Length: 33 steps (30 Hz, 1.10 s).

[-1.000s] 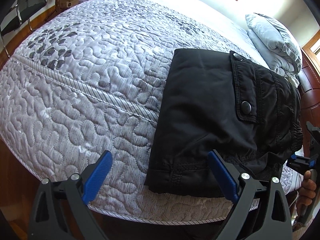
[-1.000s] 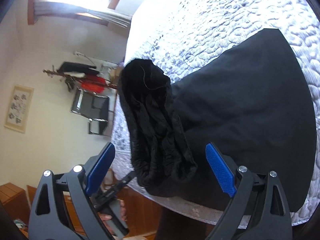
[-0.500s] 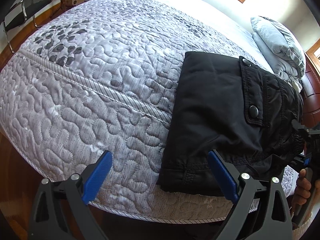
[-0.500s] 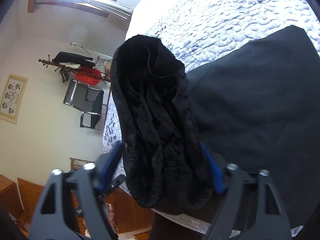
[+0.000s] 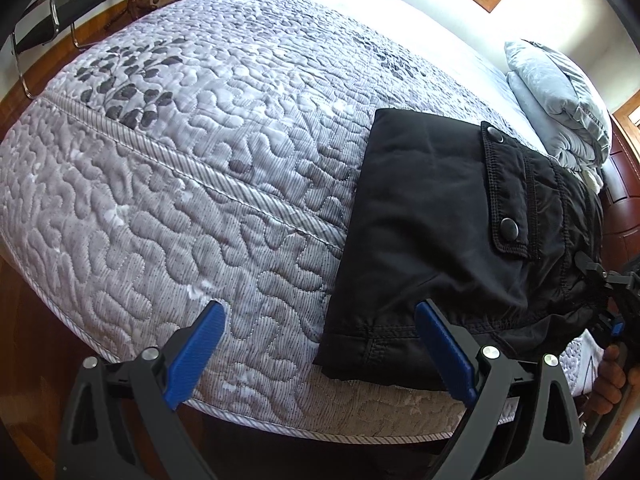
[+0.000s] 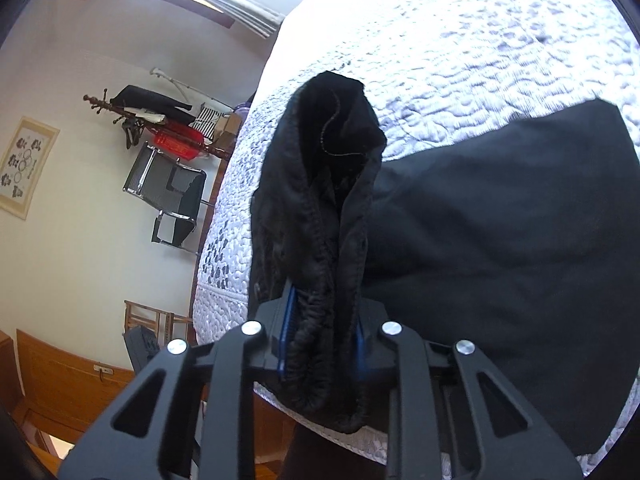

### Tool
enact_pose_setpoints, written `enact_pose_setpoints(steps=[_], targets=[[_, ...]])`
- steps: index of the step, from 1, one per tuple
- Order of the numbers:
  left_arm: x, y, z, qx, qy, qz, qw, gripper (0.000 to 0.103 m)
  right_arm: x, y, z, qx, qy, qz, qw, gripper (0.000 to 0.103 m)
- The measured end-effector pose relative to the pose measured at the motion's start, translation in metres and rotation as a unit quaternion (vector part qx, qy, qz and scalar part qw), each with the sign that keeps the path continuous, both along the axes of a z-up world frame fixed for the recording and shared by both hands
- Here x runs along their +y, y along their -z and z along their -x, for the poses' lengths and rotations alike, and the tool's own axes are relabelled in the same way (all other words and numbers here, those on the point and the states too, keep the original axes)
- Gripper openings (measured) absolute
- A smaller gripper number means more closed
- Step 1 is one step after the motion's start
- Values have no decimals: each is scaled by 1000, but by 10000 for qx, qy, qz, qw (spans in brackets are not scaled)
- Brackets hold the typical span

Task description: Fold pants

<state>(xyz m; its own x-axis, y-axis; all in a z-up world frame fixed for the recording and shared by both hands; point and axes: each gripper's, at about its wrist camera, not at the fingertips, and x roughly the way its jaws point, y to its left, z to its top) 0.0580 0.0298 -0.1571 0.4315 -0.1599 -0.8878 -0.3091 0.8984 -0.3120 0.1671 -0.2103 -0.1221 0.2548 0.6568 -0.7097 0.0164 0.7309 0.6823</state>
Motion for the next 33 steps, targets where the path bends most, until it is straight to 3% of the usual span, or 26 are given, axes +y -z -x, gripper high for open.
enact_pose_setpoints(steps=[17,26,33], targets=[[9,-21,10,-175,-195,69,9996,97,1,-60,0,-355,-269,-590,9973,19],[-8,-29,1,-298,42,32,9995,97,-40,-91,3,-465,-152,-650,9967,19],[-29,-30,-3,-296,310,-1,9991,97,-80,-88,12,-438,162,-559,9973,19]])
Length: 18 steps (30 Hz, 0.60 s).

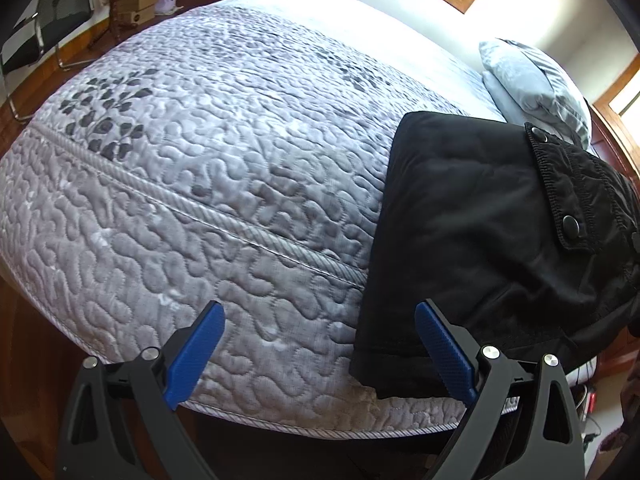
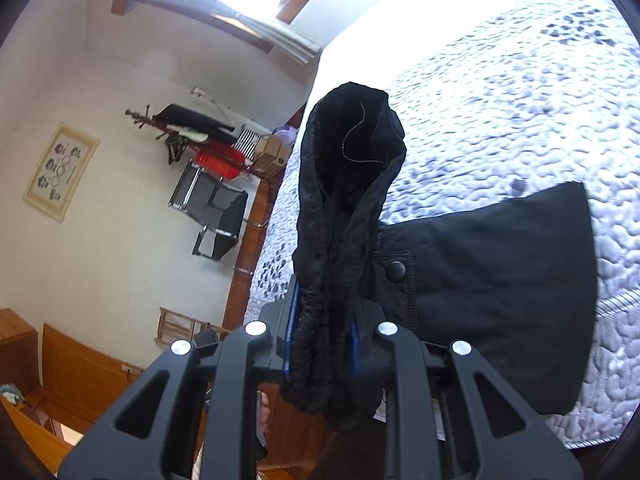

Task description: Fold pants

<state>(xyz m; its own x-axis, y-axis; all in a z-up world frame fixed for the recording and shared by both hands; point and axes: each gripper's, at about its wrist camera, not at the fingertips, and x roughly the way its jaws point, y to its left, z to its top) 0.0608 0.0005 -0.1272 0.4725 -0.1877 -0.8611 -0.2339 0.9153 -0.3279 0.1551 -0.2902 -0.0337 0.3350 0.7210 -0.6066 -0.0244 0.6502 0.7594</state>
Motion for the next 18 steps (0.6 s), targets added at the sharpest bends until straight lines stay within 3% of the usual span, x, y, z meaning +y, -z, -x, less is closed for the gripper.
enact_pose_setpoints(steps=[18], targets=[[-40,-13,-8,-56,478,-227,9986,97,-59,47,16,421,595,74,9973,19]])
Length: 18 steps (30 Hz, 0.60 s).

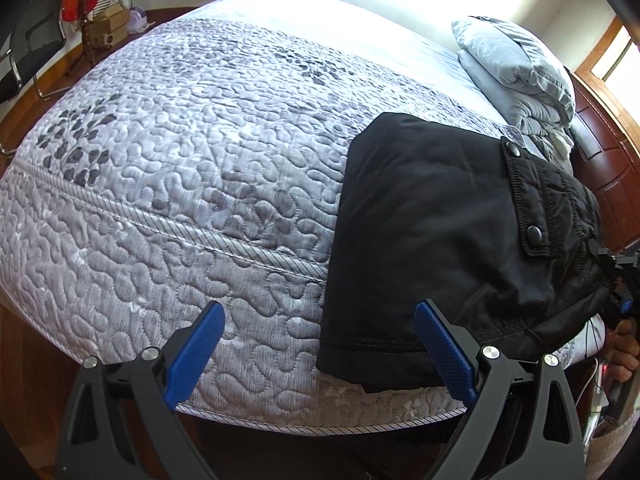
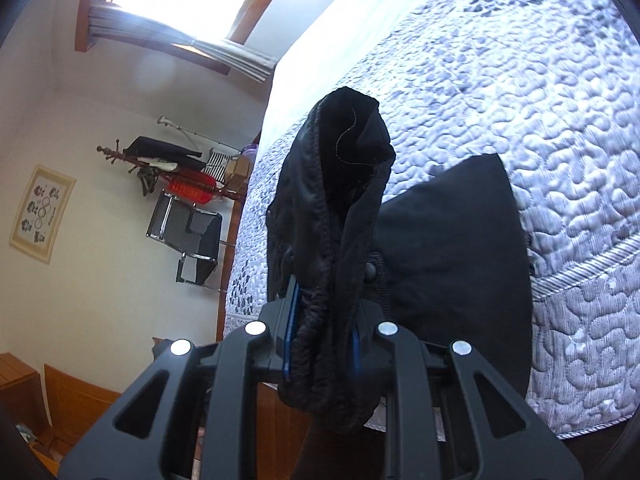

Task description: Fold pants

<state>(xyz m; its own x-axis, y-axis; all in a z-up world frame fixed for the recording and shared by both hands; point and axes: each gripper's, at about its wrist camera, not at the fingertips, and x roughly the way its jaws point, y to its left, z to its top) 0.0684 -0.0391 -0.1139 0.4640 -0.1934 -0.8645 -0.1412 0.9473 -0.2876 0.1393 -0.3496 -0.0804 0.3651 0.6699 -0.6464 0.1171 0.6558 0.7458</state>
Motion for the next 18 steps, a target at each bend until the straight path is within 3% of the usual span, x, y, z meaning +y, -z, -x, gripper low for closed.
enact_pose_setpoints(steps=[18], targets=[[-25,-5,-8,-3,274,-178,9995,97,-23,59,10,553,336,58,9979,22]])
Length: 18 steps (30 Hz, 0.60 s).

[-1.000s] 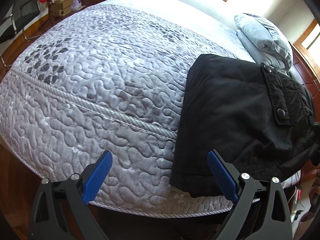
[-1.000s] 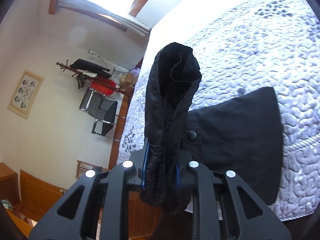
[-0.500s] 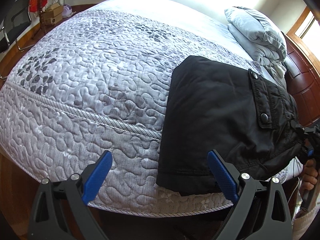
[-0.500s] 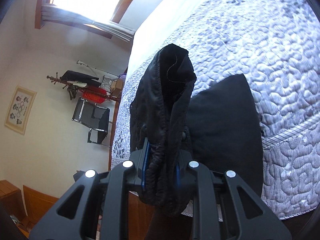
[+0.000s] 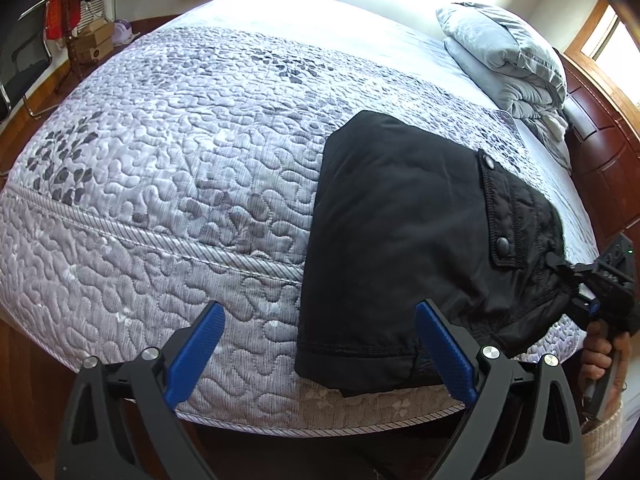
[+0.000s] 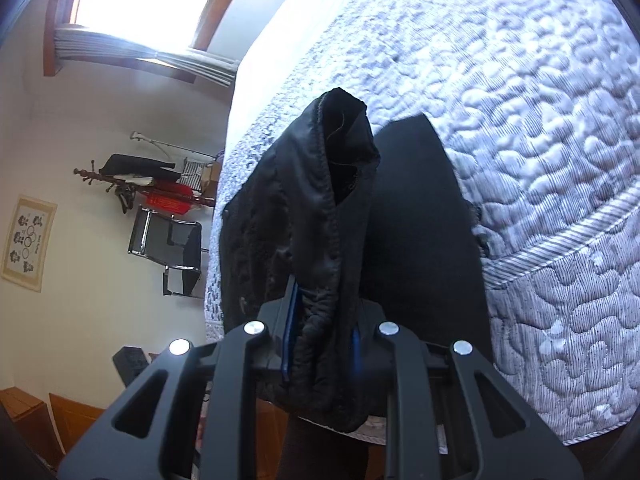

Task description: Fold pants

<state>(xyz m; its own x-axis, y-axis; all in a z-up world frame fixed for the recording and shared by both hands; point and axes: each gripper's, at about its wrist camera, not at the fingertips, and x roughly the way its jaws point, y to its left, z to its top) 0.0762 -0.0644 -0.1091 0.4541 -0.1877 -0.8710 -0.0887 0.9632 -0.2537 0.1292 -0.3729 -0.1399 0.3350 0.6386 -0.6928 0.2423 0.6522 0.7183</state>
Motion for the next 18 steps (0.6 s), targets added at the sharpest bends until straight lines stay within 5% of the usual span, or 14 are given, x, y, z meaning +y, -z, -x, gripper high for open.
enact_pose_setpoints(steps=[7,10,15,18], targets=[[-10,-2,-3,9,94,-2,10000,97,-13,30,7,191,182,-265,9993,29],[-14,-3,-2,-1,144,-37,9999,97,-15,28,10,168,164,-273,9994,36],[-17,-4,-1,-4,176,-34,9998,97,-30,20,24,98,302,-342,9989,62],[-19,-2,-1,21,161,18,9999,97,-35,16,32,101,292,-304,9991,62]])
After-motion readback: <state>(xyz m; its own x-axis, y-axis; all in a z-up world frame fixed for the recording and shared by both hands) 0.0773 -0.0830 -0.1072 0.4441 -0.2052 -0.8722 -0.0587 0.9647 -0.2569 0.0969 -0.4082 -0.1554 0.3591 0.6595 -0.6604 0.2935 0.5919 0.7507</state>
